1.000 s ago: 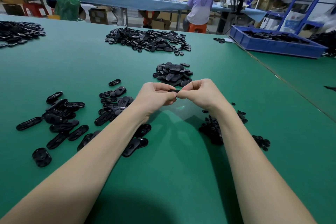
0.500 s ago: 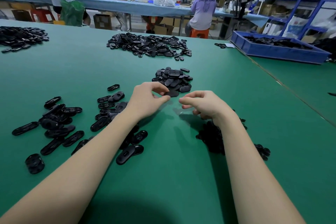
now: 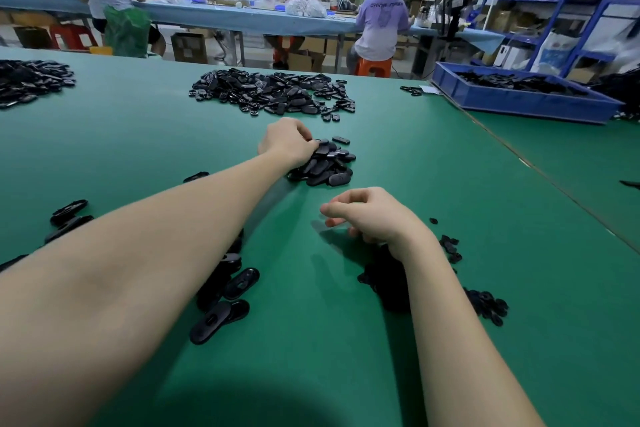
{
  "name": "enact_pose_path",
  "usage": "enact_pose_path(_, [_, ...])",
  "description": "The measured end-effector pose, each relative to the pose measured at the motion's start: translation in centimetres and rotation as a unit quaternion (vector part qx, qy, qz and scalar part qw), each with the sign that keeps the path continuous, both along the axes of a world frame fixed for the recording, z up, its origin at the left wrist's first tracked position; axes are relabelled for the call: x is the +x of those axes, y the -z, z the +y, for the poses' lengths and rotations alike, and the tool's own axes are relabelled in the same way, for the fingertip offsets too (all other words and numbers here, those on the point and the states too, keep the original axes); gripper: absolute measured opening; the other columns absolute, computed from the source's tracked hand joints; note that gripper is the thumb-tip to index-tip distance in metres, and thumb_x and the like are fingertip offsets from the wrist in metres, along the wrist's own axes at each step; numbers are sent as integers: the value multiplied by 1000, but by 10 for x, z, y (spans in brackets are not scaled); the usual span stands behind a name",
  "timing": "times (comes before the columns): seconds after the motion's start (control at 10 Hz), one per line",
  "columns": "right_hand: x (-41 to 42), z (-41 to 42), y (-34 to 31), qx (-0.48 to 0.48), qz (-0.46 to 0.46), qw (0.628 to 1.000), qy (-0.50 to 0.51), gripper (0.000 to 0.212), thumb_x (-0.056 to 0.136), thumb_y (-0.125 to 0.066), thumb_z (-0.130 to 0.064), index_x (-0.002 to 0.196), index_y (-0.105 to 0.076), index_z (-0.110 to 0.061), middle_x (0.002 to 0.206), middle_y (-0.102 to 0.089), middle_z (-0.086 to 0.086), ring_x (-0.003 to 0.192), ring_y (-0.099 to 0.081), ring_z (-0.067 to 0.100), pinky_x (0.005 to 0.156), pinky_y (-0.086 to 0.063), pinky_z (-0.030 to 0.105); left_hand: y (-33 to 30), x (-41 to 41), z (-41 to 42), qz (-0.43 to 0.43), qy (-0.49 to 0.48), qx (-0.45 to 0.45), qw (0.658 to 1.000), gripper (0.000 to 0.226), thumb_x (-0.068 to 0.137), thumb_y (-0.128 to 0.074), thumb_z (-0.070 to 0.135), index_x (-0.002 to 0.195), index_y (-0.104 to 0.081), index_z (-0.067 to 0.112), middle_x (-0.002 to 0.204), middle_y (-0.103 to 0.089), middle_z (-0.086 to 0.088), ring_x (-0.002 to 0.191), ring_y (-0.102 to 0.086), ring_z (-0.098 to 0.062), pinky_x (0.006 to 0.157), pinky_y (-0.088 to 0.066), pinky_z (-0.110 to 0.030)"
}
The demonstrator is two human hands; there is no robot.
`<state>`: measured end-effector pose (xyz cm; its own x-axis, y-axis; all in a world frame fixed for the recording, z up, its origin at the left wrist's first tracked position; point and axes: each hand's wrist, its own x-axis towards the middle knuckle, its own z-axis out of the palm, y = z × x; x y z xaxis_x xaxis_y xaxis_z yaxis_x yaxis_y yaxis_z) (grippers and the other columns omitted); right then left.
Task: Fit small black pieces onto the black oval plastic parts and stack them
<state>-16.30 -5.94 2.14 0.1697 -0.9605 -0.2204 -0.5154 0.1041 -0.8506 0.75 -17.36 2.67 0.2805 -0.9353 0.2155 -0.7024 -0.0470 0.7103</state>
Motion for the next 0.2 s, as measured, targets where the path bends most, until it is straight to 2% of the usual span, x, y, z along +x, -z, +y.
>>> enact_pose_path(0.1, [-1, -1, 2, -1, 0, 1000, -10, 15, 89, -74, -38, 94, -72, -24, 76, -76, -15, 51, -47, 5, 40, -33, 11, 2, -1, -3, 14, 10, -7, 1000, 23, 86, -73, 41, 105, -69, 29, 103, -72, 4, 104, -66, -19, 94, -54, -34])
enact_pose_path(0.2, [0, 0, -1, 0, 0, 1000, -16, 14, 89, -73, -39, 92, -71, -26, 75, -76, -16, 47, -47, 3, 45, -36, 15, -1, -3, 9, 42, 13, -60, 997, 29, 88, -71, 41, 111, -63, 25, 86, -67, 10, 94, -65, -16, 85, -52, -31])
